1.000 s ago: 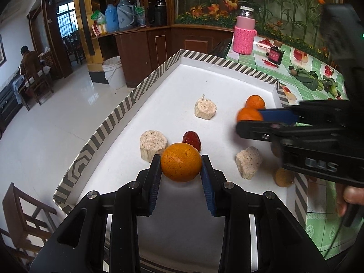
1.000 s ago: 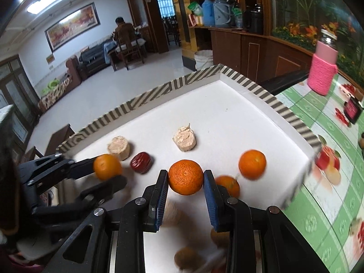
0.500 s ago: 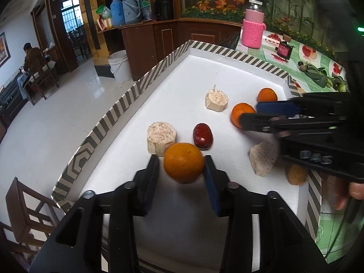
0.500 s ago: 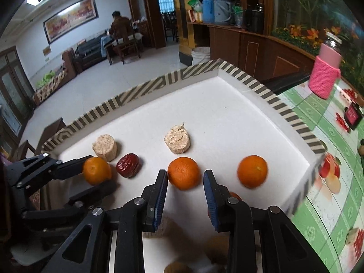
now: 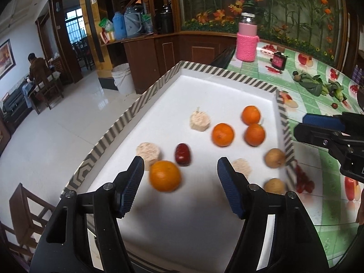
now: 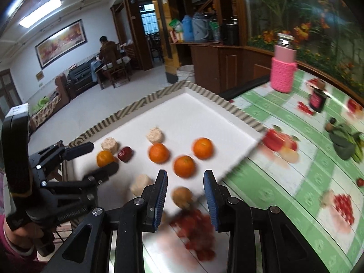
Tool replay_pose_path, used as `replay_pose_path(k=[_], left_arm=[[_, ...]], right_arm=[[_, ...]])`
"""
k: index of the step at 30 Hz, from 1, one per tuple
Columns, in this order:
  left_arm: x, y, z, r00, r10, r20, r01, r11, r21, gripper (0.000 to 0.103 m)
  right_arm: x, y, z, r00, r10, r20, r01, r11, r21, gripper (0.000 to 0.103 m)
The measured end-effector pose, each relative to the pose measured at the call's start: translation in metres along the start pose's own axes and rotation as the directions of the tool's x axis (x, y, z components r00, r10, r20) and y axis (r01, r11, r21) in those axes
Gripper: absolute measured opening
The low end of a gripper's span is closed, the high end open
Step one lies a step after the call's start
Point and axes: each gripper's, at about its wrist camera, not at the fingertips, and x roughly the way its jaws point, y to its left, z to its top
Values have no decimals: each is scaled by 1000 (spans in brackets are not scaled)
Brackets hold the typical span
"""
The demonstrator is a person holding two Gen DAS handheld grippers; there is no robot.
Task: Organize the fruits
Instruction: 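Withdraw both open tools from the tray back over the tablecloth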
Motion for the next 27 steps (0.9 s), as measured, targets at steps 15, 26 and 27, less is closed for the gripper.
replay_pose_path(k=[15, 26, 27], left_arm=[[-16, -91, 16, 988, -157, 8, 155, 981, 118, 68], [-3, -184, 32, 954, -295, -62, 301, 929, 217, 68], [1, -191, 34, 949, -307, -78, 317, 923, 217, 68]], right_arm=[[-68, -96, -67, 981, -194, 12, 189, 965, 181, 33], [-96, -194, -108, 947, -314, -71, 319, 883, 345, 34], [-95, -202, -108, 944, -321, -76, 327, 880, 344, 34]])
